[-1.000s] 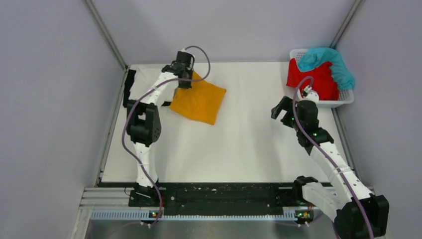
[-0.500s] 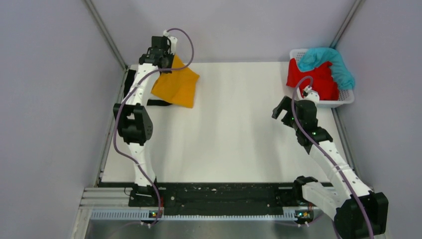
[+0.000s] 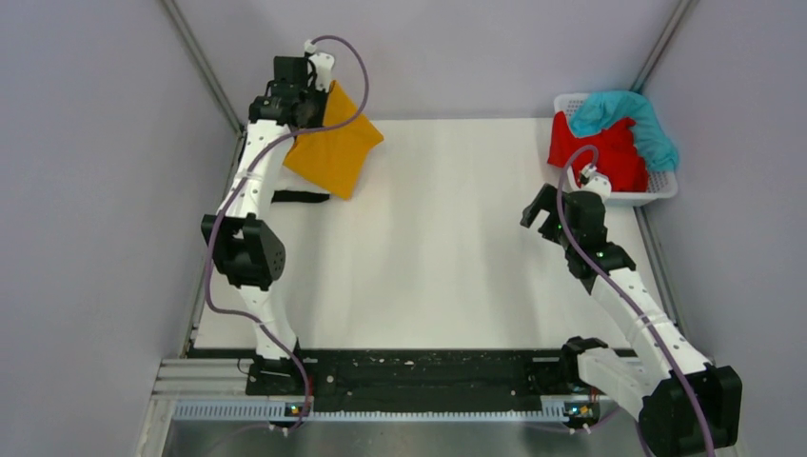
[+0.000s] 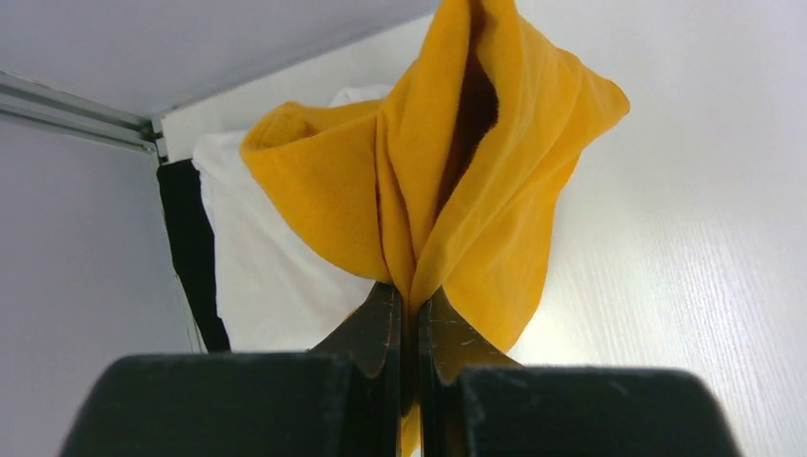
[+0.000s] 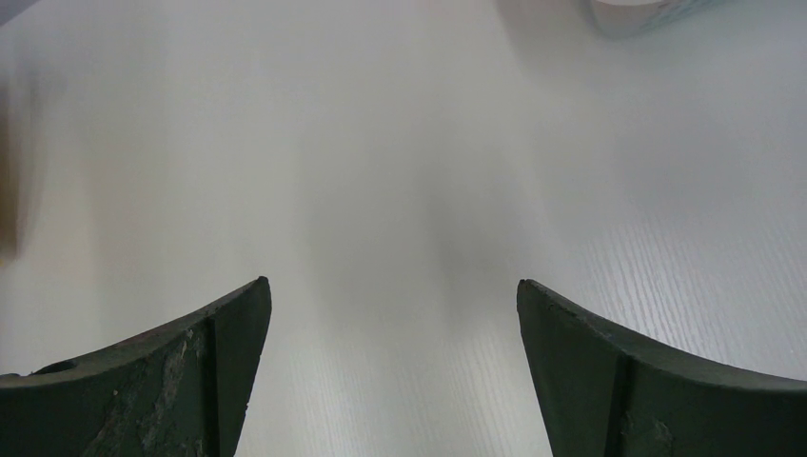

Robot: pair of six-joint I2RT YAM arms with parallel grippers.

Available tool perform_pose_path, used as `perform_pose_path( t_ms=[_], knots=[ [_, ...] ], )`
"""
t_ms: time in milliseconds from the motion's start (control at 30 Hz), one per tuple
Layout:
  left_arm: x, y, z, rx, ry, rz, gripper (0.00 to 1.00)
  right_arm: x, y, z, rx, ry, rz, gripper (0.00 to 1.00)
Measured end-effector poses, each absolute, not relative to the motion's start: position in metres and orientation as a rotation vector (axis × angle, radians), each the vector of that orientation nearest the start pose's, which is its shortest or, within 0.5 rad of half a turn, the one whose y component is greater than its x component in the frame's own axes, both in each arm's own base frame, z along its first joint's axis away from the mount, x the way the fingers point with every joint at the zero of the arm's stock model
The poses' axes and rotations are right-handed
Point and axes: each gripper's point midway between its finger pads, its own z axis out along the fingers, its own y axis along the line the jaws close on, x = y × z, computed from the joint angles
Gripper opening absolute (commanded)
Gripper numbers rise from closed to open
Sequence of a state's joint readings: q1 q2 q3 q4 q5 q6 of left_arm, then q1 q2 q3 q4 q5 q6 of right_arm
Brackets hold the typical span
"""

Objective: Fold and stack the t-shirts
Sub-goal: Put the neatly folded tshirt into the corner of the board with the left arm

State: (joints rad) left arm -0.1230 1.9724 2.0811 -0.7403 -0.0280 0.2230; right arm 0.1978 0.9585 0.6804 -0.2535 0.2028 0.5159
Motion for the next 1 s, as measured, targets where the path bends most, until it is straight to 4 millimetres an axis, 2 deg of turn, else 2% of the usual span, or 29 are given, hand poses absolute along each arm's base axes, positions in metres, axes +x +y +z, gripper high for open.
perform_pose_path(
  t_ms=[100, 233, 367, 467, 633, 867, 1000],
  knots=[
    [0.532, -0.052, 0.284, 0.358, 2.132, 0.08, 0.0, 0.314, 0.047, 0.162, 0.455, 2.047, 0.213, 0.99],
    [0.533, -0.047, 0.293, 0.344, 2.113, 0.05, 0.0, 0.314, 0.045, 0.162, 0.459, 2.046, 0.205, 0.99],
    [0.537, -0.027, 0.293, 0.301, 2.129, 0.01, 0.0, 0.315, 0.043, 0.162, 0.465, 2.043, 0.195, 0.99],
    [0.548, -0.002, 0.291, 0.251, 2.128, -0.003, 0.0, 0.315, 0.042, 0.16, 0.471, 2.046, 0.182, 0.99],
    [0.564, 0.039, 0.259, 0.181, 2.181, -0.03, 0.0, 0.316, 0.04, 0.151, 0.48, 2.072, 0.157, 0.99],
    [0.586, 0.093, 0.18, 0.061, 2.296, 0.011, 0.0, 0.317, 0.037, 0.142, 0.492, 2.096, 0.129, 0.99],
    [0.593, 0.118, 0.159, -0.018, 2.305, 0.037, 0.0, 0.317, 0.036, 0.141, 0.497, 2.097, 0.119, 0.99]
  ],
)
